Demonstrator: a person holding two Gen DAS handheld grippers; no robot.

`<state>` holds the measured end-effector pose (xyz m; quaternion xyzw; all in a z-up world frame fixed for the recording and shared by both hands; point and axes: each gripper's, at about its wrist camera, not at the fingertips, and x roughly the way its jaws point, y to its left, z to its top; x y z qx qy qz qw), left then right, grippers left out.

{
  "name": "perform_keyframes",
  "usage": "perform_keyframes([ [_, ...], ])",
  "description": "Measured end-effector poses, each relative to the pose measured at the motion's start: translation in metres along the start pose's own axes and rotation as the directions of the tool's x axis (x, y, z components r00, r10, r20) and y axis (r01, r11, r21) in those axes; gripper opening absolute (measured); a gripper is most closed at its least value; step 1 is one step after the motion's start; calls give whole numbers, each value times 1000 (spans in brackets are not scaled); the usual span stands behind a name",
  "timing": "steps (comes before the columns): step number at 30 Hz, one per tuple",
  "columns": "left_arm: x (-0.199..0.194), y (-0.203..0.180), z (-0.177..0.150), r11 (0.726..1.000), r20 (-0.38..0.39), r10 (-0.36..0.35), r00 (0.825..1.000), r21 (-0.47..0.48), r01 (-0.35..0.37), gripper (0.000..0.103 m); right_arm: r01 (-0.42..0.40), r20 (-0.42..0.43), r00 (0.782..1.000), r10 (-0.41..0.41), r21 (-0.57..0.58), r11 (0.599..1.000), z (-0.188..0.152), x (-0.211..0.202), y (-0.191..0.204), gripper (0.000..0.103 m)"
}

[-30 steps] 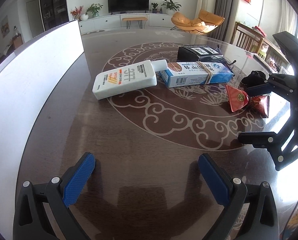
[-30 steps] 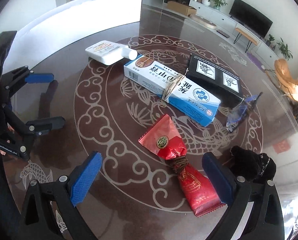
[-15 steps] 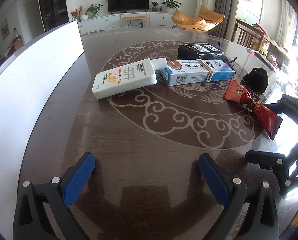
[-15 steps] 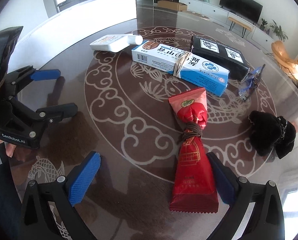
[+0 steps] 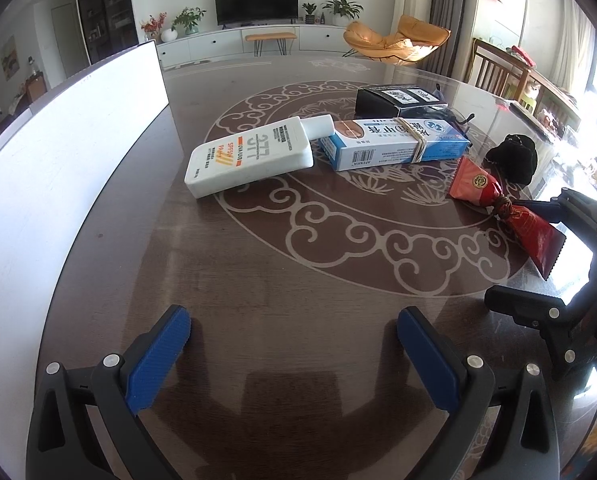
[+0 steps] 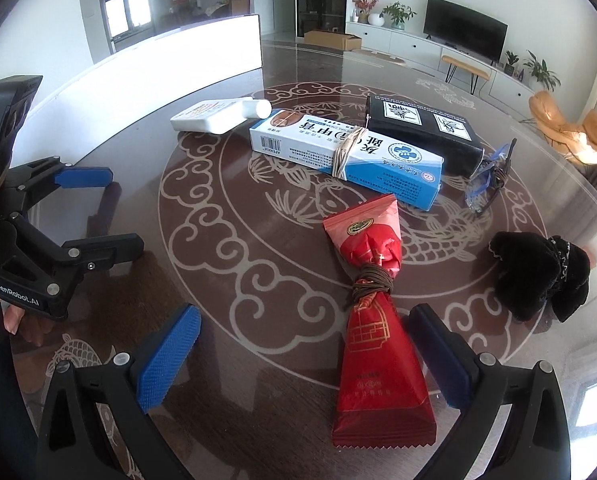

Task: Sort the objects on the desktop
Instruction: 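Grasp the white sunscreen bottle with the left tool while the right tool waits over the red bag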

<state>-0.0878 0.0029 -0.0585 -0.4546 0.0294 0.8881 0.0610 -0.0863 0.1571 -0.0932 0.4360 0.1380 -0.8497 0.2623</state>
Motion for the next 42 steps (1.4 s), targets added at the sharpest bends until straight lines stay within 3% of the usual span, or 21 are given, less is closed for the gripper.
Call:
perform_keyframes([
  [21, -1, 3, -1, 1000, -4, -3, 1000, 3, 3, 103, 0, -1, 1000, 0, 0, 1000, 3, 1, -4, 103],
  [24, 0, 5, 1, 998, -16, -32, 999, 58, 33, 103, 0, -1, 1000, 0, 0, 1000, 3, 1, -4, 103],
  [30, 15, 23, 33, 979, -139, -58, 989, 185, 84, 103, 0, -1, 1000, 0, 0, 1000, 3, 1, -5, 103],
  [33, 23, 21, 53, 945, -127, -7, 992, 322, 48, 103, 0, -1, 1000, 0, 0, 1000, 3, 1, -5, 103],
  [36, 33, 18, 70, 911, -116, -7, 993, 410, 54, 103, 0, -1, 1000, 0, 0, 1000, 3, 1, -4, 103],
  [42, 58, 26, 107, 903, -68, -21, 997, 427, 48, 103, 0, -1, 1000, 0, 0, 1000, 3, 1, -5, 103],
])
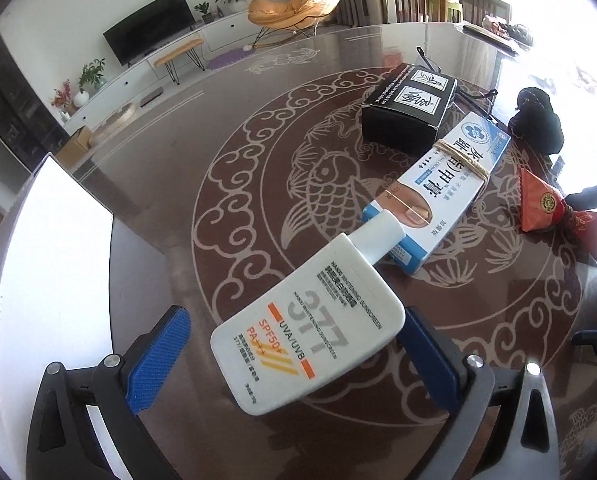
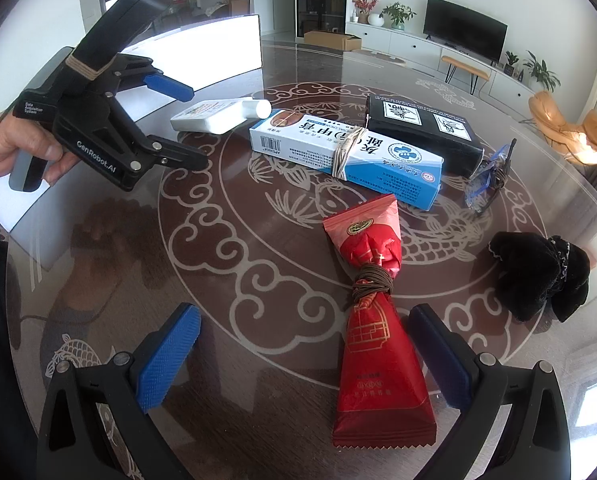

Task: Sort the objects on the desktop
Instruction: 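Grasp the white sunscreen bottle with the left tool while the right tool waits over the red bag, then close the right tool on the red candy bag, then carry the sunscreen bottle and red bag into the bin and open both tools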

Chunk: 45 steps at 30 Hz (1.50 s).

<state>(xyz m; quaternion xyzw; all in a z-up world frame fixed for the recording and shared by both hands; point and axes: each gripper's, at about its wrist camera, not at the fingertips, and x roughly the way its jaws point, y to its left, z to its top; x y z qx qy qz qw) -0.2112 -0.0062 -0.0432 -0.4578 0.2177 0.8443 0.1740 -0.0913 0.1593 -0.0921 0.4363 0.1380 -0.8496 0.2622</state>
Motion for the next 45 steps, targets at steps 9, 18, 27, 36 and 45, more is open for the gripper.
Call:
perform_keyframes([
  [9, 6, 6, -6, 977, -16, -183, 983, -117, 180, 103, 0, 0, 1000, 0, 0, 1000, 0, 0, 0, 103],
  [18, -21, -11, -25, 979, 18, -150, 988, -140, 151, 62, 1, 0, 1000, -1, 1, 1000, 0, 0, 0, 103],
  [27, -37, -24, -58, 951, 26, -37, 999, -308, 43, 50, -2, 1, 1000, 2, 3, 1000, 0, -2, -2, 103],
  [36, -77, -22, -110, 909, 93, -23, 995, -412, 59, 50, -76, -171, 980, 96, 119, 990, 29, -1, -28, 102],
  [45, -151, -2, -122, 862, 259, -6, 966, -488, 136, 50, 24, -154, 988, -12, 78, 997, 60, -30, -20, 19],
])
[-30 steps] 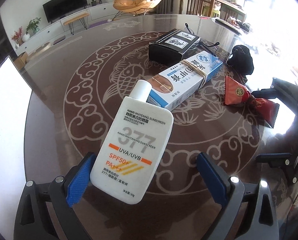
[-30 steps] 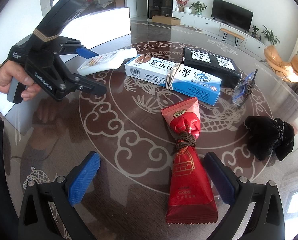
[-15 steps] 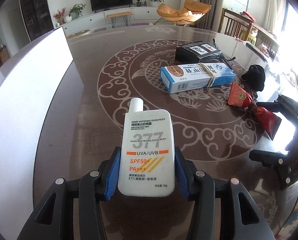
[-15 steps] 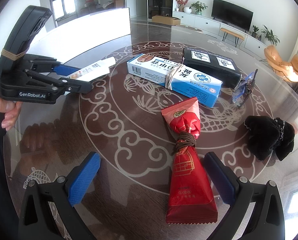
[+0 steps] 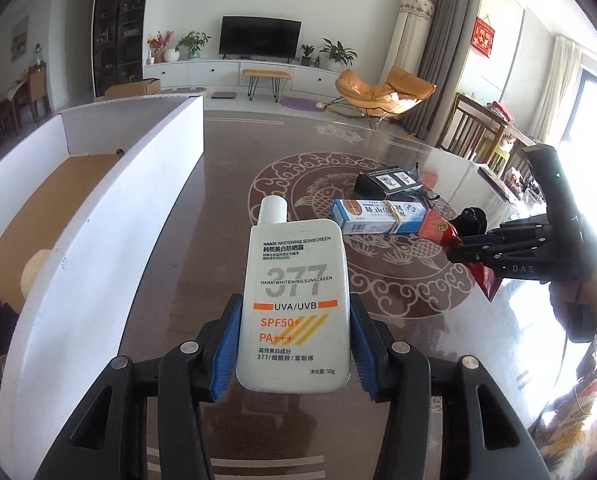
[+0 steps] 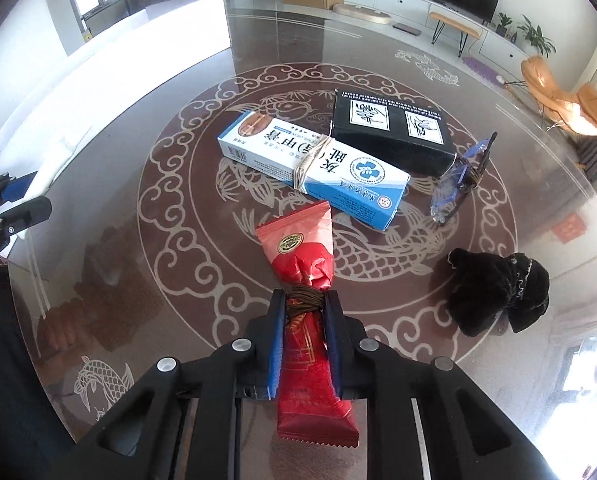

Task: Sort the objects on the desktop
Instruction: 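Carry the sunscreen bottle and red bag into the bin and open both tools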

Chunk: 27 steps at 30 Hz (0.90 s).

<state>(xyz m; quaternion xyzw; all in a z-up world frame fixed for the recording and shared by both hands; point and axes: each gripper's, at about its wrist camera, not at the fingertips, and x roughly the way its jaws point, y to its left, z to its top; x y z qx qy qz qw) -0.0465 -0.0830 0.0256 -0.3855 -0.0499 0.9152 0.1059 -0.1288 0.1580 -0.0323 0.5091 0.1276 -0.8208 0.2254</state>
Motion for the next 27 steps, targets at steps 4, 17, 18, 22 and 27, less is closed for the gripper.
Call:
perform_keyframes([
  [4, -38, 33, 19, 996, 55, -9, 998, -88, 14, 50, -73, 90, 993, 74, -12, 997, 41, -33, 37, 19],
  [17, -104, 229, 10, 886, -33, 360, 932, -300, -353, 50, -382, 159, 890, 428, -253, 889, 170, -20, 293, 20],
  [18, -103, 241, 5, 874, -55, 372, 927, -315, -370, 50, -385, 144, 891, 431, -267, 884, 173, -11, 312, 20],
  [22, -92, 279, -16, 830, -149, 375, 915, -386, -403, 51, -382, 100, 902, 420, -272, 884, 175, 30, 359, 38],
  [27, -100, 269, -31, 825, -95, 382, 919, -413, -386, 81, -376, 155, 891, 426, -272, 886, 161, 35, 358, 89],
])
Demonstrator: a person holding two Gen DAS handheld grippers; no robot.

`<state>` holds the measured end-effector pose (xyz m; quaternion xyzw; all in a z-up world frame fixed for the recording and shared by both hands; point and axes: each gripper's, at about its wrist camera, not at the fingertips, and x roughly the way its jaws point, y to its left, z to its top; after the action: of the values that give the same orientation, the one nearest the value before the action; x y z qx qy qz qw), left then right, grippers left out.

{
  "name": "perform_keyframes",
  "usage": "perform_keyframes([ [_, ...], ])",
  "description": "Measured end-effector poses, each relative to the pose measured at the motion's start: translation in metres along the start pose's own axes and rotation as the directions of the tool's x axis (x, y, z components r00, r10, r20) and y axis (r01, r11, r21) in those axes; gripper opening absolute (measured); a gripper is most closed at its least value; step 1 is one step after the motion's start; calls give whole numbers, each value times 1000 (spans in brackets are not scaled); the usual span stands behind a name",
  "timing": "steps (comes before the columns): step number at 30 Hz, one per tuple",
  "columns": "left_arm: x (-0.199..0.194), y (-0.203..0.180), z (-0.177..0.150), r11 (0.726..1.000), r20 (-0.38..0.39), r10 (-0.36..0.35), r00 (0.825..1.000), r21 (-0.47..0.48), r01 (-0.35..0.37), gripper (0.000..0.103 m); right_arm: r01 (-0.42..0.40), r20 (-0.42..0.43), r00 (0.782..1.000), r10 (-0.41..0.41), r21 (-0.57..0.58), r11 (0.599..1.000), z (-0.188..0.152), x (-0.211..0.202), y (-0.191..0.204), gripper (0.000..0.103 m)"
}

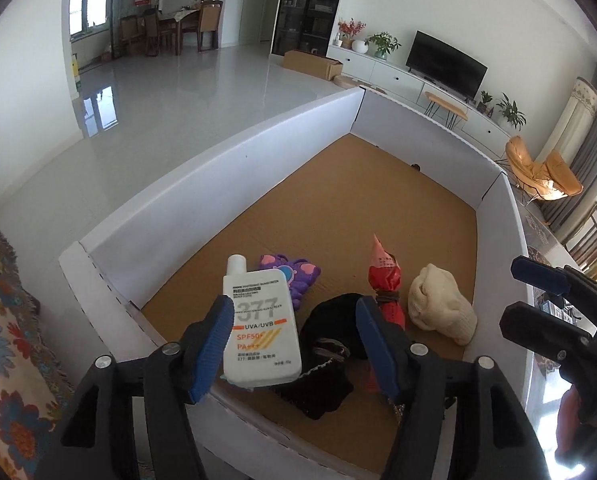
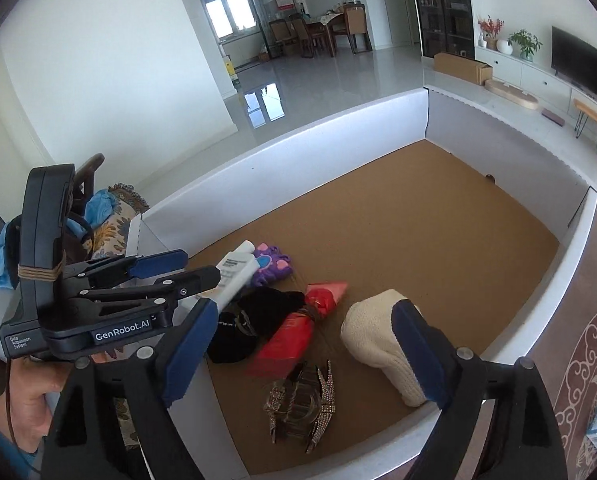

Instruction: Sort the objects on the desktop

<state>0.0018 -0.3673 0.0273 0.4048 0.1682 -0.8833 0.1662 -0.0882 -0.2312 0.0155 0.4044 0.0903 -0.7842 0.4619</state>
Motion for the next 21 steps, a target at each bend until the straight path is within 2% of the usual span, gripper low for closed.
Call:
perform_keyframes([
  [1, -6, -4, -3, 1000, 23, -9, 1000, 1, 9, 85, -4, 21, 1000, 4, 0, 1000, -5, -8, -3, 89],
  [3, -19, -20, -8, 999, 57, -49, 997, 20, 48, 86, 18, 53, 998, -18, -4, 1000, -21, -29, -16, 90],
  [7, -42, -74, -21, 981, 84, -171, 982, 110, 162, 86, 147, 96, 985, -145, -10, 989, -72, -73, -59, 100],
  [10, -52, -128, -33, 937, 57, -302, 952, 201, 285, 87, 253, 45, 966, -253, 18, 967, -124, -98, -101, 100],
  [13, -49, -184, -56, 882, -20, -387, 922, 284, 376, 92, 360, -34, 933, -359, 66, 931, -183, -124, -144, 100],
  [15, -35, -218, -75, 854, -82, -403, 911, 324, 407, 95, 437, -91, 898, -430, 97, 894, -217, -139, -171, 100],
  [16, -26, -233, -85, 847, -107, -396, 912, 342, 408, 95, 474, -107, 880, -464, 110, 874, -233, -148, -181, 100],
  [18, -3, -259, -104, 847, -153, -365, 918, 355, 396, 95, 524, -123, 851, -510, 133, 841, -255, -165, -201, 100],
  [20, 22, -279, -117, 857, -200, -343, 918, 333, 393, 95, 548, -138, 836, -531, 168, 819, -270, -176, -214, 100],
  [21, 34, -287, -121, 866, -216, -328, 920, 321, 384, 95, 541, -133, 841, -524, 199, 818, -275, -181, -221, 101],
])
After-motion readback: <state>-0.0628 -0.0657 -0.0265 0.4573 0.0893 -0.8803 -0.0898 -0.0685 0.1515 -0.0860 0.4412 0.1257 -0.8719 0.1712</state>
